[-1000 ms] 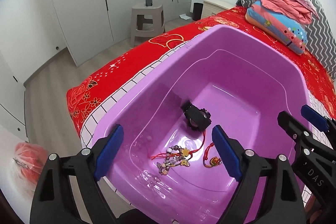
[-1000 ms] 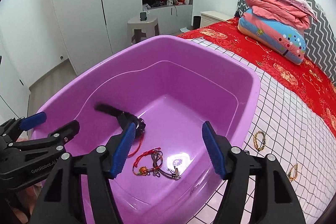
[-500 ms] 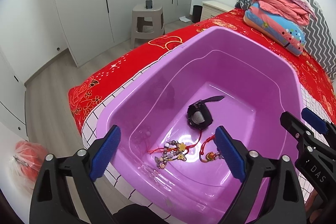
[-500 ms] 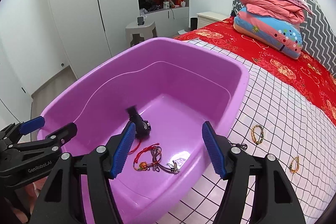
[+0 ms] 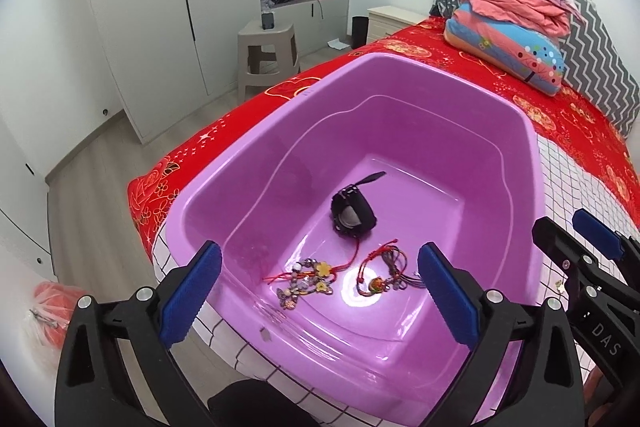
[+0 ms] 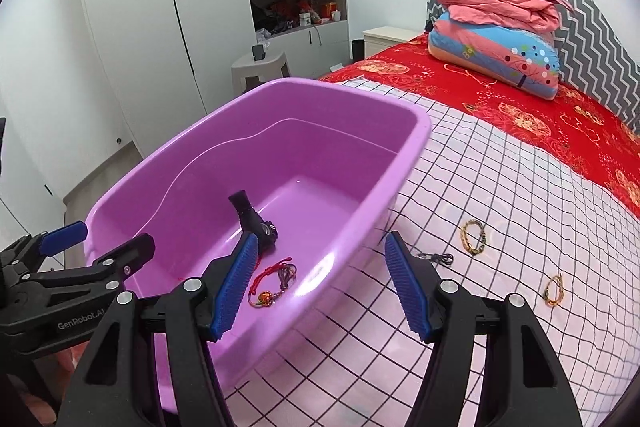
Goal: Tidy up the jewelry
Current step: 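Move both open tools back over the remaining jewelry on the bed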
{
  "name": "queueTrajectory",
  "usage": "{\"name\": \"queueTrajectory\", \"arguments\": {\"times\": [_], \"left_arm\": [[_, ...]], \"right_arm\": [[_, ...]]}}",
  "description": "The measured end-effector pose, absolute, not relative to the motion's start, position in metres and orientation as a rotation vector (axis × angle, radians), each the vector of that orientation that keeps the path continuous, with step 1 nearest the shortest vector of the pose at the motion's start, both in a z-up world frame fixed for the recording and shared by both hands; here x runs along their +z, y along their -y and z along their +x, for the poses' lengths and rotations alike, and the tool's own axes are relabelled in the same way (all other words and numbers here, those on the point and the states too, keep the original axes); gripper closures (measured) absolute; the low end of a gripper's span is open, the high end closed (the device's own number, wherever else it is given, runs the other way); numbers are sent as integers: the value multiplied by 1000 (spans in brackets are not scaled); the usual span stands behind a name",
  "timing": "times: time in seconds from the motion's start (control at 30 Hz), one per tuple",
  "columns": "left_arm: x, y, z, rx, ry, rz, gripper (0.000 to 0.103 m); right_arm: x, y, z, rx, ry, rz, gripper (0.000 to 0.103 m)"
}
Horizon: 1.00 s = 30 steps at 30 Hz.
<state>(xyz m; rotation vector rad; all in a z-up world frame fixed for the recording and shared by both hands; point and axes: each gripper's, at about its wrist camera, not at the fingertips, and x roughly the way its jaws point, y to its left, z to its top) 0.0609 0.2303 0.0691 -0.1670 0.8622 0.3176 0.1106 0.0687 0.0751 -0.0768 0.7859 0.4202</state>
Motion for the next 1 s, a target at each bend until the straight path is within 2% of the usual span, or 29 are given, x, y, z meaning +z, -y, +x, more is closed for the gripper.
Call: {"name": "queueTrajectory", "arguments": {"times": [0.47,0.57,1.0], "left_arm": [[70,-174,41,204,-845,-104,6],[71,-157,33,177,-828,-78,6],[59,-89,12,28,-807,-35,6]], "right_arm": [[69,-4,66,356,-761,13,32],[64,17,53,323,-741,36,27],[31,103,-1,196,-739,106,27]]}}
